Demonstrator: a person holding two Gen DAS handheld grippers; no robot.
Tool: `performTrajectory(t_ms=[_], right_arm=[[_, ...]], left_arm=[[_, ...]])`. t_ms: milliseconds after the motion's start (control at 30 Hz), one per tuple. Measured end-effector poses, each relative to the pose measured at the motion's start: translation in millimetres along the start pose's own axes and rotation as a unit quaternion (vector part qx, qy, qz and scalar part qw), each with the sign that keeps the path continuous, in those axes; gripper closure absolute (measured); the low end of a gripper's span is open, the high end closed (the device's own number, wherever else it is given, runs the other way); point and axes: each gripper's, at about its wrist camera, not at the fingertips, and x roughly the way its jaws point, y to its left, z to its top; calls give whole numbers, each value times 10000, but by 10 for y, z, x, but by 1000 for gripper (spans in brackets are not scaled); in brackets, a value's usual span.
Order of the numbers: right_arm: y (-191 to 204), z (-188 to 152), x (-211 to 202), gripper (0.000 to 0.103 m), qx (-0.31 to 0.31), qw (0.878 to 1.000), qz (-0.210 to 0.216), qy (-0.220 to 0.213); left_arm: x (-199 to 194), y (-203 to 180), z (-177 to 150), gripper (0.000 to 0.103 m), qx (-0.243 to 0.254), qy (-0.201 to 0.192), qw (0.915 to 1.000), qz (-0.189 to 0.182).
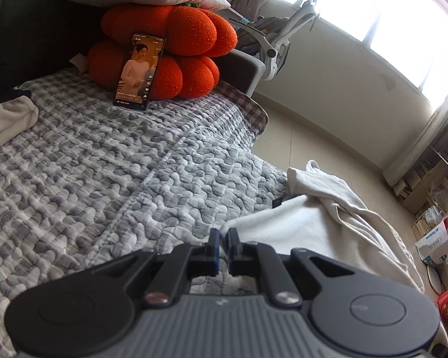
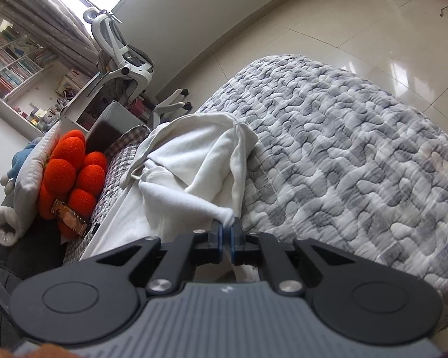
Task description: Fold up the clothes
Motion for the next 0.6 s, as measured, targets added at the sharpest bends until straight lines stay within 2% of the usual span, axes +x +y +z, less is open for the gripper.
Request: performTrajectory(t_ms=[167,300,600], right_arm=[[36,43,-43,97,-56,9998,-5,-167],[88,57,-92,97,-143,9995,-19,-292],[132,93,-267,97,-109,9983,-59,-572]], left_arm=[[-363,-6,90,98,-84,-158,9998,32],[-714,-76,110,98,36,-322,9995,-17],[-1109,-101,64,98,257,-42,9995,-187]])
